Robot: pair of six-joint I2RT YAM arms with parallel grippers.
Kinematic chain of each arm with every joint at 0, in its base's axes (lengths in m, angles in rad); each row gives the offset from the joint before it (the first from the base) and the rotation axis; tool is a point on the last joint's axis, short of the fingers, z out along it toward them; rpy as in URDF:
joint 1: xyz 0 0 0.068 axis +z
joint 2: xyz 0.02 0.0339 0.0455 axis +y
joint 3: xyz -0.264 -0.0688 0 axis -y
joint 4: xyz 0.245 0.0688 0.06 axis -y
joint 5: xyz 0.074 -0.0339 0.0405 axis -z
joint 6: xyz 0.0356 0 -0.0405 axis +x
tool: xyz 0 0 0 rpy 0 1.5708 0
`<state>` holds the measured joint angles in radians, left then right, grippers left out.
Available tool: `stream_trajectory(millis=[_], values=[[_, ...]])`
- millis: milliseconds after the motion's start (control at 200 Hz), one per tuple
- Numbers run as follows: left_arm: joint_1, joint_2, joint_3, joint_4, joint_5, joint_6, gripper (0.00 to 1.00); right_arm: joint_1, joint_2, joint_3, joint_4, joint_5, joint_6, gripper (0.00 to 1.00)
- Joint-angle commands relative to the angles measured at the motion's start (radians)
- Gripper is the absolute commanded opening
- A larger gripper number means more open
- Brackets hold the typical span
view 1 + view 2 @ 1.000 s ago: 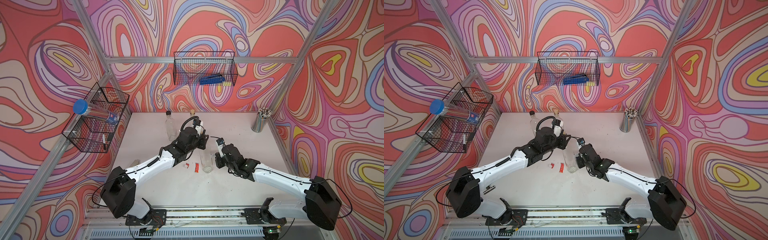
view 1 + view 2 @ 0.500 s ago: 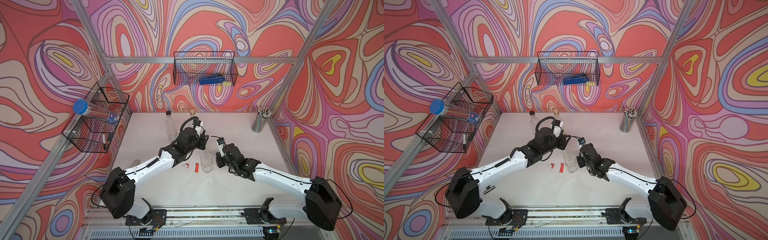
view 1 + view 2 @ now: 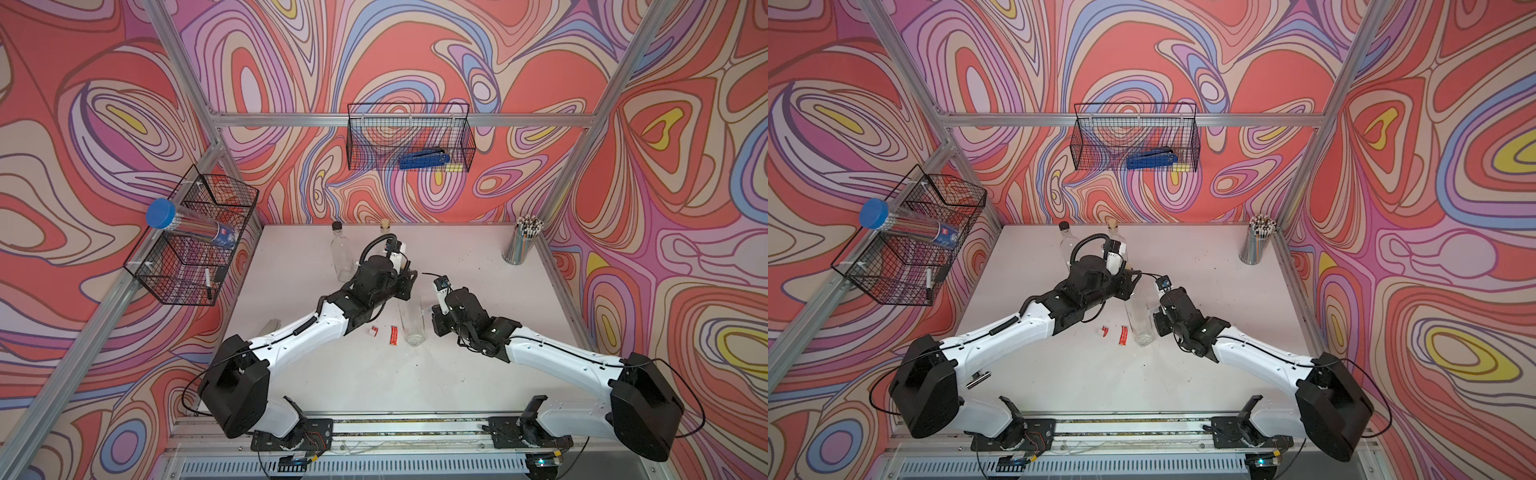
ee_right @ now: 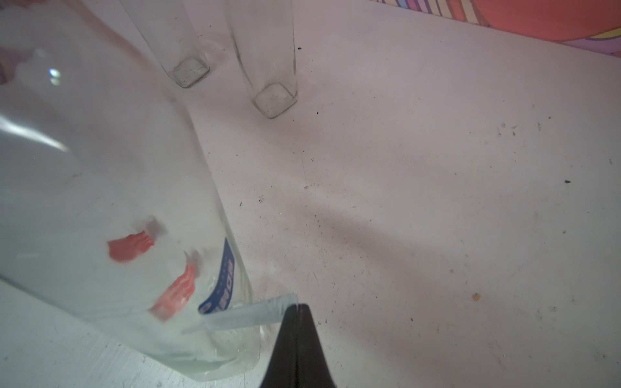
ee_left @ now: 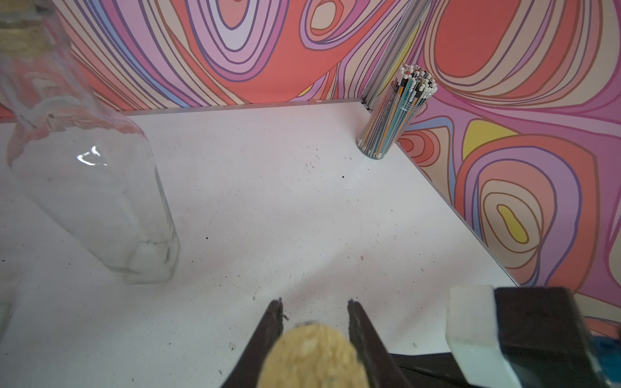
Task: Remove the label from the bottle
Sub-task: Tear open the label from the bottle.
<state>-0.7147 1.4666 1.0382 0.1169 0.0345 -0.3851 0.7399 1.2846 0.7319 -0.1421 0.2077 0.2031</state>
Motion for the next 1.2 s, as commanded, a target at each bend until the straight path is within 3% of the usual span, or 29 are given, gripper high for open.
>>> stream_trajectory(millis=[0, 1197], values=[[-0.001, -0.005, -0.033, -0.077, -0.017, 0.071, 0.0, -0.011, -0.005, -0.014, -0.002, 0.013, 0.007, 0.0], [0.0, -0.051, -0.117, 0.017, -0.032, 0.101, 0.0, -0.01, -0.025, -0.028, -0.022, -0.019, 0.027, 0.0]])
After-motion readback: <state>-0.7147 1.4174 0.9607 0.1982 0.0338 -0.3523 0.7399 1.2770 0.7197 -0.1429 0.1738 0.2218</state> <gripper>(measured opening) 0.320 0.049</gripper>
